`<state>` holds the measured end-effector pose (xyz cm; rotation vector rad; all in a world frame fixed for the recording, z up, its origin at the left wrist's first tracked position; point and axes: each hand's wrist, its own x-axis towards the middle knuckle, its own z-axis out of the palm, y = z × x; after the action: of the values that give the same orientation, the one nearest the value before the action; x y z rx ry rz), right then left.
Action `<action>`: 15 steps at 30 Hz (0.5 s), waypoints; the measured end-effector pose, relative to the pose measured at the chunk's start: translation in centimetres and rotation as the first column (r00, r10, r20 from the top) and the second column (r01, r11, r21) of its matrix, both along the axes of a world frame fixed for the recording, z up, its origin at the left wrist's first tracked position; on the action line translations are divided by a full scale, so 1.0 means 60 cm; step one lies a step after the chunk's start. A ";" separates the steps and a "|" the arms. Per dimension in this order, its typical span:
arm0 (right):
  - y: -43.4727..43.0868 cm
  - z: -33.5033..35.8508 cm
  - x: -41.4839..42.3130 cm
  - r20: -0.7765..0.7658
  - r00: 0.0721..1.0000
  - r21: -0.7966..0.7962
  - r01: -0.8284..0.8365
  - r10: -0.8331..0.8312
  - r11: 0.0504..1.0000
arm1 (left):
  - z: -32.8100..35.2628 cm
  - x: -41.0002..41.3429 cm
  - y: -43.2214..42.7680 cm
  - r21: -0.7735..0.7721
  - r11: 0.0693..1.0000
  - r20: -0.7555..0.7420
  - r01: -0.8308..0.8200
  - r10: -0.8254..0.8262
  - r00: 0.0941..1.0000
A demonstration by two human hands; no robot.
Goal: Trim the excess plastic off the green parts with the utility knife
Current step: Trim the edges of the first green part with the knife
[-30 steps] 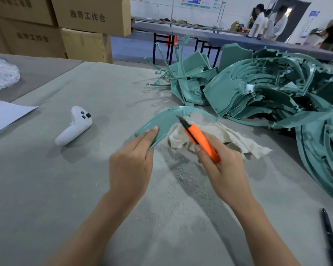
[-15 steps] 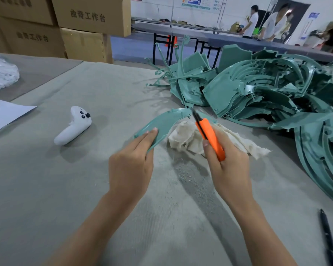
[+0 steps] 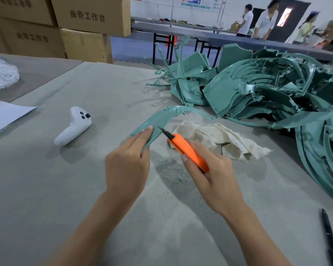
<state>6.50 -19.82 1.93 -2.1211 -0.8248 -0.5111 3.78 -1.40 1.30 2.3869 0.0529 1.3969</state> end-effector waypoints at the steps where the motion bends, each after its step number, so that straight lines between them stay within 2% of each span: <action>1: -0.002 0.000 0.003 -0.013 1.000 0.026 0.005 -0.005 1.000 | 0.000 -0.001 -0.002 0.008 1.000 0.010 0.015 -0.015 1.000; 8: -0.035 0.005 0.033 -0.107 0.974 0.198 0.216 -0.198 0.956 | -0.004 -0.003 -0.007 -0.013 0.999 0.039 0.047 -0.046 0.998; 10: -0.047 0.005 0.042 -0.167 0.953 0.237 0.287 -0.252 0.928 | 0.000 -0.003 -0.007 -0.064 0.996 0.043 0.061 -0.058 0.997; 12: -0.053 0.003 0.048 -0.222 0.938 0.268 0.322 -0.267 0.908 | 0.008 -0.005 -0.010 -0.260 0.958 0.036 0.122 -0.116 0.993; 15: -0.047 0.005 0.045 -0.275 0.938 0.295 0.291 -0.211 0.910 | 0.013 -0.003 -0.013 -0.621 0.762 0.003 0.184 -0.232 0.973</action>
<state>9.20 -22.65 2.22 -1.9314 -0.3007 -0.4790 3.62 -2.20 2.06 1.8196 0.2231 0.9817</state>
